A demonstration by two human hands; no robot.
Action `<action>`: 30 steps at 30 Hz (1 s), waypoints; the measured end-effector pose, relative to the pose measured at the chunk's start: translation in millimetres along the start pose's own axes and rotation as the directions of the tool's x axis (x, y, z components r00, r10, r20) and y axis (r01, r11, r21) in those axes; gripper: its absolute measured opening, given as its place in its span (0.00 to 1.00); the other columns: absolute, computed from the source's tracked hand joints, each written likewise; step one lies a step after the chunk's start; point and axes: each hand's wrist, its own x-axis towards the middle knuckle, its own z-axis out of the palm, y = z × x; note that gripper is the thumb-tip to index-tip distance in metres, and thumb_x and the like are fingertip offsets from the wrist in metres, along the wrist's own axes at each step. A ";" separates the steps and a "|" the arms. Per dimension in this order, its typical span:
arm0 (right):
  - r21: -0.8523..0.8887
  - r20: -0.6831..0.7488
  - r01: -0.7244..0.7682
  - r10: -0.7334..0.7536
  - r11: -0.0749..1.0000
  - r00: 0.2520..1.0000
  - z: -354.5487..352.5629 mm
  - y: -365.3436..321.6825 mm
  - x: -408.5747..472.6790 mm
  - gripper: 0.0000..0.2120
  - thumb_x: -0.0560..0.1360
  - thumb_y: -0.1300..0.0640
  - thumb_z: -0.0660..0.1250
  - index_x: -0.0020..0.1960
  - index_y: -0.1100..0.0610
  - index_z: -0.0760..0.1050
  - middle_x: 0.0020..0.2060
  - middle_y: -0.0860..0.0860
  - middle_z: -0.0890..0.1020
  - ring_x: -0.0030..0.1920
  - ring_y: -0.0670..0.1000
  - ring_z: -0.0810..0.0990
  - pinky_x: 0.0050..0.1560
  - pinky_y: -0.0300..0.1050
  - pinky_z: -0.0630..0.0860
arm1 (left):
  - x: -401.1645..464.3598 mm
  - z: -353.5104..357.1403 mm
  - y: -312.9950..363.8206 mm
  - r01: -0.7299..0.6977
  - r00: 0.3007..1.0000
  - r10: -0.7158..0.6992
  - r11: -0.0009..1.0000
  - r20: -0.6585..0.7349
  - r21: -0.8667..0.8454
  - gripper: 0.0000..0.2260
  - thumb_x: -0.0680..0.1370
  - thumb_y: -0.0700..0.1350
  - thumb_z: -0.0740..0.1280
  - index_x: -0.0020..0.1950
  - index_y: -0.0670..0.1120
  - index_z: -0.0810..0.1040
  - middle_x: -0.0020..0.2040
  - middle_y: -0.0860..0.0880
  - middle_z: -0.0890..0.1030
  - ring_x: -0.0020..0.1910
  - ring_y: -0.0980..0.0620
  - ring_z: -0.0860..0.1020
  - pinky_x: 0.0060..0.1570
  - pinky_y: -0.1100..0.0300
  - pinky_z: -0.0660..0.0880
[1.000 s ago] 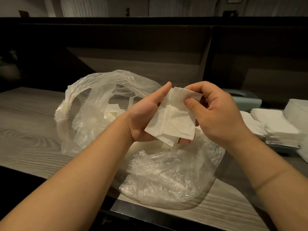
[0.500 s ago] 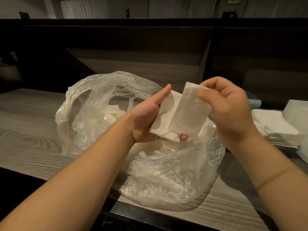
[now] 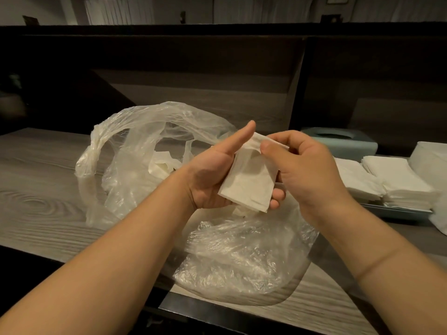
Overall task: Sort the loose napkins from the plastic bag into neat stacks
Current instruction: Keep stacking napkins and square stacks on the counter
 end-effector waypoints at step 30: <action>-0.711 0.301 0.239 -0.020 0.661 0.953 7.8 21.6 0.9 0.13 0.81 0.41 0.59 0.44 0.46 0.77 0.43 0.41 0.75 0.50 0.48 0.74 0.60 0.59 0.73 | -4.8 -14.5 15.5 -0.414 0.865 0.206 0.808 -0.457 -0.419 0.30 0.80 0.61 0.63 0.73 0.41 0.75 0.56 0.42 0.82 0.47 0.44 0.81 0.50 0.50 0.79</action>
